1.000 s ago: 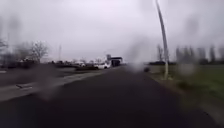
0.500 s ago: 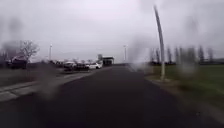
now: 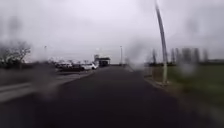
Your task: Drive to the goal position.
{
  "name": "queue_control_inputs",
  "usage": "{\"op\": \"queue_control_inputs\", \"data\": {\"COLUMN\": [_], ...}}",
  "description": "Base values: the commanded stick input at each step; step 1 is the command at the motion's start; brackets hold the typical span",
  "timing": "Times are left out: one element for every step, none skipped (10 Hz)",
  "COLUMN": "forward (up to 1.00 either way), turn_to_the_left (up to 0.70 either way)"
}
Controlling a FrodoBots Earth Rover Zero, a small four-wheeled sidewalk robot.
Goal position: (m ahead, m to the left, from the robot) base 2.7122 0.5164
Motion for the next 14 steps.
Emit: {"op": "queue_control_inputs", "data": {"forward": [1.00, 1.00, 1.00, 1.00, 1.00, 1.00, 1.00, 1.00, 1.00, 1.00, 1.00, 1.00, 1.00, 1.00], "turn_to_the_left": [0.00, 0.00, 0.00, 0.00, 0.00, 0.00, 0.00, 0.00, 0.00, 0.00, 0.00, 0.00, 0.00, 0.00]}}
